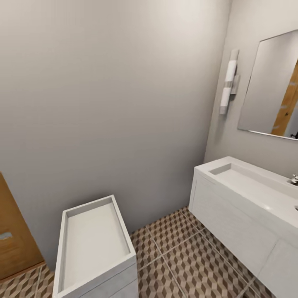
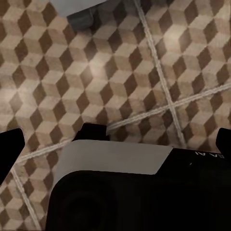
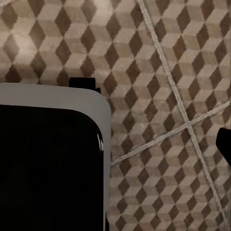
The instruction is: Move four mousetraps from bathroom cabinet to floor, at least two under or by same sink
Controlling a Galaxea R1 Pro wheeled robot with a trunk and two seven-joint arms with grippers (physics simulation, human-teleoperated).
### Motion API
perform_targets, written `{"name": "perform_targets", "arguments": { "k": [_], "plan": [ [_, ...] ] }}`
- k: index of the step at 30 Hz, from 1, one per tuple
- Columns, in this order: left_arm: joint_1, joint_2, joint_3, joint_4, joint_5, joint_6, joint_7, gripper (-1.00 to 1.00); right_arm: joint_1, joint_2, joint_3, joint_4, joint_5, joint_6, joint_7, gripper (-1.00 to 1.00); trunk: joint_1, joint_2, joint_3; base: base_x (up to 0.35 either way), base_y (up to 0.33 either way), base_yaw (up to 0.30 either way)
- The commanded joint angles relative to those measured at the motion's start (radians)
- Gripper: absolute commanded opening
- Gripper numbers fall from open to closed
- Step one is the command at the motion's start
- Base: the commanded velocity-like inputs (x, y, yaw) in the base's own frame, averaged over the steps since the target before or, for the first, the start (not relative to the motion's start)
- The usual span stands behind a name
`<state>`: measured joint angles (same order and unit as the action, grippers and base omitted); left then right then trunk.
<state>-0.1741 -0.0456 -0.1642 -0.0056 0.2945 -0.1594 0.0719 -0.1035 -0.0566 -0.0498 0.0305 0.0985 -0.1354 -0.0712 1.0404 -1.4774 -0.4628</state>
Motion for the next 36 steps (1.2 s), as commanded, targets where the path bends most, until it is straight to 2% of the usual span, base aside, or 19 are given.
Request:
{"name": "perform_targets", "arguments": {
  "k": [1,36],
  "plan": [
    [-0.001,0.0,-0.009,0.001,0.008,-0.003,0.003,1.0,-0.001,0.0,-0.005,0.003,0.01,-0.006,-0.004,1.0,0.0,-0.001,-0.001,0.0,0.0,0.292],
    [-0.001,-0.001,-0.009,0.001,0.006,-0.003,0.003,1.0,-0.002,0.0,-0.005,0.003,0.01,-0.006,-0.004,1.0,0.0,-0.001,-0.001,0.0,0.0,0.291]
  ]
}}
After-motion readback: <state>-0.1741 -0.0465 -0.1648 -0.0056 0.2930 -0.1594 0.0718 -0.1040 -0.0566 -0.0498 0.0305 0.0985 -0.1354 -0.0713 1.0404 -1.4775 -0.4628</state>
